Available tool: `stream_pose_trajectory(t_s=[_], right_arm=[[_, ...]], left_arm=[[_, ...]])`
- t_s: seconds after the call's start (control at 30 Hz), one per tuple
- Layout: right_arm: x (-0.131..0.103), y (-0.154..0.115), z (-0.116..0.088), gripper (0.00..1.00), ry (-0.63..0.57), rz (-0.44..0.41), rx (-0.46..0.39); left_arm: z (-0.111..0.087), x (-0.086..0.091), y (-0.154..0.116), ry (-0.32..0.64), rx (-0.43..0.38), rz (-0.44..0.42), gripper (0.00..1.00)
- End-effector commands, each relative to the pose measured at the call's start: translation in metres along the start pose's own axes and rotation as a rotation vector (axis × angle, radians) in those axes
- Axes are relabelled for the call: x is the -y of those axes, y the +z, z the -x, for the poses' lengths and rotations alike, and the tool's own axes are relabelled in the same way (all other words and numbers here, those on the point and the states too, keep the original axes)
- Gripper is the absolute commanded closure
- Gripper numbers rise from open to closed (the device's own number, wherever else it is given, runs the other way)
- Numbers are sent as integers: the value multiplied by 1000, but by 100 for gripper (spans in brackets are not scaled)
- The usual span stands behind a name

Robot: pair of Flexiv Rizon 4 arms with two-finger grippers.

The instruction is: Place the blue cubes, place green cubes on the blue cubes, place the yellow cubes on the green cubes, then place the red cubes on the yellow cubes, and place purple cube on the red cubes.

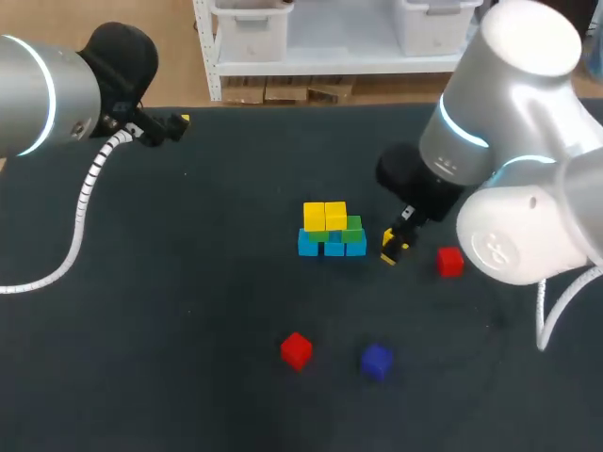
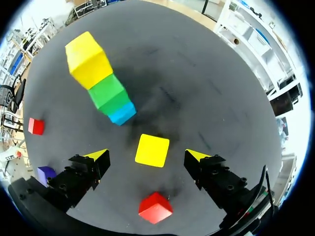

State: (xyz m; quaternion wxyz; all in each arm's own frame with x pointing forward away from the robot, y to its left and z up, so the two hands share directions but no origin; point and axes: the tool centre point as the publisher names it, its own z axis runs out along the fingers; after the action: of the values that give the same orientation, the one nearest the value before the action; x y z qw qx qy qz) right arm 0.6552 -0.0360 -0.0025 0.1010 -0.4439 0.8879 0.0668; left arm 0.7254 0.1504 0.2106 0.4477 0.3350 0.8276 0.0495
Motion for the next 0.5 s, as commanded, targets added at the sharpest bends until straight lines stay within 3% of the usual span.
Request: stream_pose_trajectory(t_s=[0.03,0.07,0.13,0.23,0.3,0.5], right_arm=[[6,8,7,0,7,32,-8],[7,9,7,0,9,33,-8],[7,11,7,50,12,38,-11],[6,13,5,67,7,41,-25],[5,13,4,100,7,39,-37],[3,5,-4,100,-17,45,-56]], left_arm=[[0,-1,1,1,1,-4,0],[0,-1,1,1,1,-4,0],[0,-1,1,1,1,-4,0],[0,-1,1,1,1,-4,0],[0,-1,1,1,1,-4,0],[0,-1,1,1,1,-4,0]])
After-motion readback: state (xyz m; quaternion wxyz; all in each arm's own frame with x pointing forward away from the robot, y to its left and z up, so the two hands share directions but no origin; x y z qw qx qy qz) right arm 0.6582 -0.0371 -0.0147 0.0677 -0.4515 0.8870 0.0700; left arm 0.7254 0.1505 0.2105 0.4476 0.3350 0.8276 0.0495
